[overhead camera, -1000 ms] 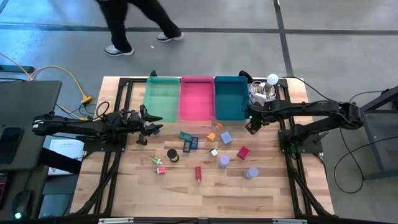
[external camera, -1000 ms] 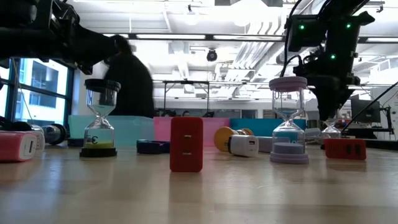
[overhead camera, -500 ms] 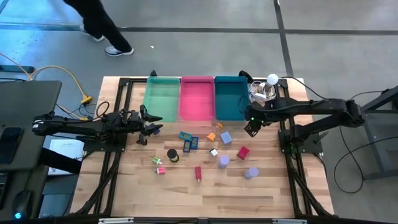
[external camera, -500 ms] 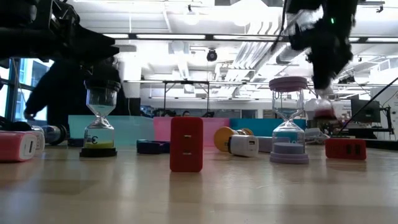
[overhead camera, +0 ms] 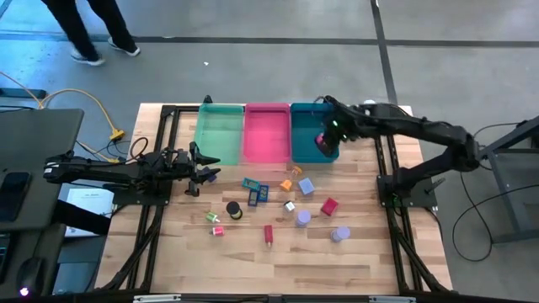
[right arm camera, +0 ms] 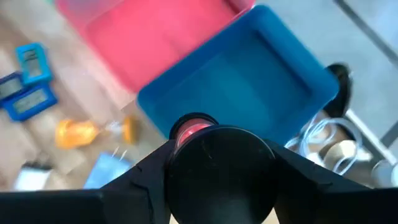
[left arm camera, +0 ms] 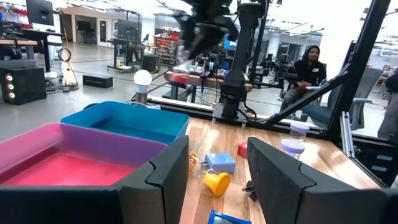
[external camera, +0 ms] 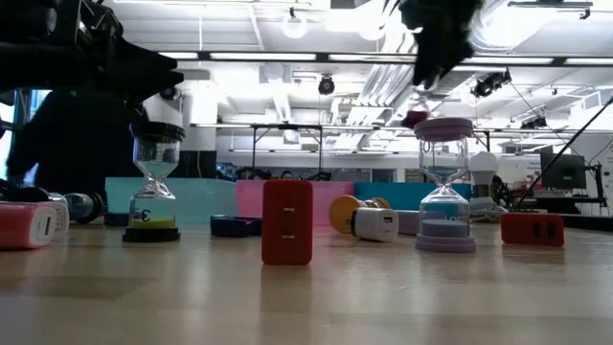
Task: Pick & Place Office items
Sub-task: Put the pink hourglass into the blue bin
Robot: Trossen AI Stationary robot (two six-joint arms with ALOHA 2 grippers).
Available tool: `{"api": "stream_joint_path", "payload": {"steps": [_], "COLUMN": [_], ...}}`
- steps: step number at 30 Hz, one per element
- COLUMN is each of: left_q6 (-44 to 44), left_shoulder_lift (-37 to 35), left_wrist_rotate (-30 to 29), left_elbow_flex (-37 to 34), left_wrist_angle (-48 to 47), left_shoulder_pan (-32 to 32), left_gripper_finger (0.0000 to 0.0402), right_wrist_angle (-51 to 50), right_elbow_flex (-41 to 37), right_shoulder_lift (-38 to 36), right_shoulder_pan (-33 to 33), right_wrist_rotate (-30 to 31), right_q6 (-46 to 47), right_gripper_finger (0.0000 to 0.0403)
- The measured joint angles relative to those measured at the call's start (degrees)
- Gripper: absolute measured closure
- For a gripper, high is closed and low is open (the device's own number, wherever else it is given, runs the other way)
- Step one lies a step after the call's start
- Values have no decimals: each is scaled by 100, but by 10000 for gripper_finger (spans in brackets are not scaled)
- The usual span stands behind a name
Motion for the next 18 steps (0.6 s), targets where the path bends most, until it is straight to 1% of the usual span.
{"api": "stream_joint_path", "payload": {"steps": [3,8,14,18], "left_q6": [0,0,-31,-30], "left_shoulder_lift": [0,0,0,1], "left_wrist_rotate": [0,0,2,2], "left_elbow_flex": [0,2,2,2], "left_wrist_angle": [-36,-64,-116,-118], "left_shoulder_pan": [-1,-2,-2,-2], "left_gripper_finger": [243,243,243,243], "right_wrist_angle": [178,266,949,1331], "right_elbow_flex": [336,789,879,879], "right_shoulder_lift": [452,1274,2050,2472], "right_shoulder_pan": [-400,-1028,-1639,-1901], "right_wrist_rotate": [-148,-162,-833,-900], "right_q6": [-386,-808,-1203,-1323], "right_gripper_finger": [209,209,207,208]}}
